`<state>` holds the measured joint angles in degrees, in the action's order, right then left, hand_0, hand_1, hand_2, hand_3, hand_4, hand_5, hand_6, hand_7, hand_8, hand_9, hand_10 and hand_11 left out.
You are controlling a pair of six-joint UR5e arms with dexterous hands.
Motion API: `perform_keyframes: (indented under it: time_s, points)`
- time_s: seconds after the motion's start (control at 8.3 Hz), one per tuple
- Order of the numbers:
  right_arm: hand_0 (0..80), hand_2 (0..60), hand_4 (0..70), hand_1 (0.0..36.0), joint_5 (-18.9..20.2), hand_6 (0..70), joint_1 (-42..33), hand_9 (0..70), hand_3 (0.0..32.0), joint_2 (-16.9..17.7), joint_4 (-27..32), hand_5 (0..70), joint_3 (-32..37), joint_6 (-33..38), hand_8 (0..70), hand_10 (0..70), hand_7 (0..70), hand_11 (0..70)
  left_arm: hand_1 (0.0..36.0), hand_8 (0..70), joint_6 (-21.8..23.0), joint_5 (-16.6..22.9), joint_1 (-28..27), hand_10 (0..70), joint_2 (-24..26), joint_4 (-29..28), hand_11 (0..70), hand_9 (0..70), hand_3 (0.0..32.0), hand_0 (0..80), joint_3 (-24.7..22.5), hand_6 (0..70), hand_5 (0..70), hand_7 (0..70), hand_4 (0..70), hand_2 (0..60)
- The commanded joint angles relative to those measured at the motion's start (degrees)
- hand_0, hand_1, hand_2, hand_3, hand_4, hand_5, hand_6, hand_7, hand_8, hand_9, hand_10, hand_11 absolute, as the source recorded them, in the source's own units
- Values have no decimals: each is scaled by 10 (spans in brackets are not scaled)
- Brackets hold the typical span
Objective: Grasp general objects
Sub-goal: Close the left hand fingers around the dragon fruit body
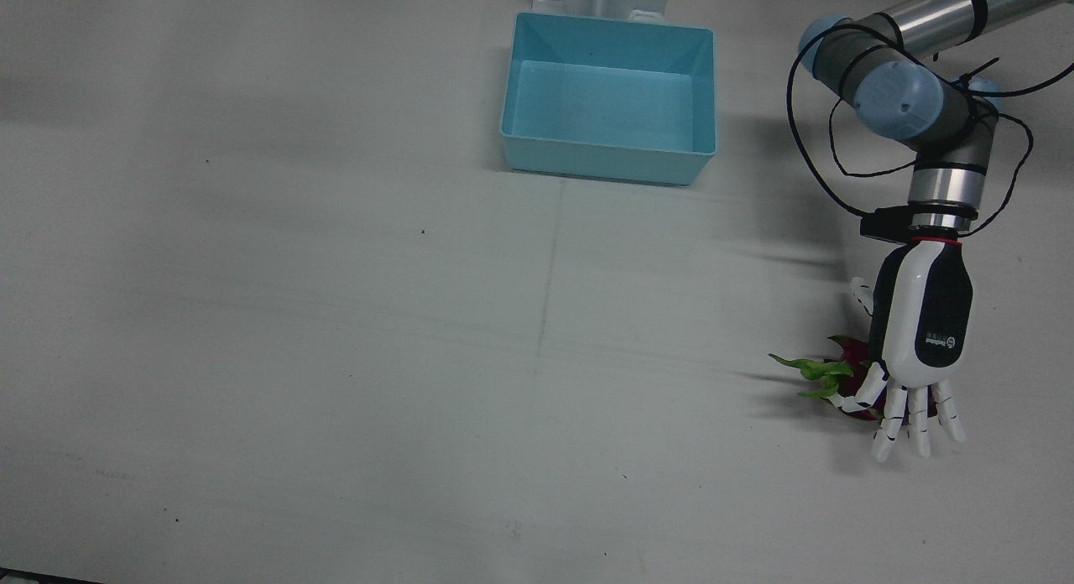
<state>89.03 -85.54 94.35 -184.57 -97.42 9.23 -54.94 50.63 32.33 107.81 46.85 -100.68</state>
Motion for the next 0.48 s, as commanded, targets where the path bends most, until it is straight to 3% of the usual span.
perform_keyframes:
  time_s: [0.0,0.12,0.24,0.36]
  points:
    - [0,0,0,0,0,0,0,0,0,0,0,0,-1,0,0,0,0,0,360,73,0,-4,-3,0,-1,2,0,9,320,800,0,0,559,116,0,0]
    - [0,0,0,0,1,0,-1,0,0,0,0,0,-1,0,0,0,0,0,360,81,0,-20,-2,0,-1,2,6,11,320,800,-2,0,604,127,0,0]
    - [0,0,0,0,1,0,-1,0,0,0,0,0,-1,0,0,0,0,0,360,100,0,-25,-3,3,-1,2,43,17,320,800,-1,0,700,155,0,1]
    - [0,0,0,0,1,0,-1,0,0,0,0,0,-1,0,0,0,0,0,360,126,-1,-25,-2,39,-1,3,102,27,320,800,0,0,700,206,0,42]
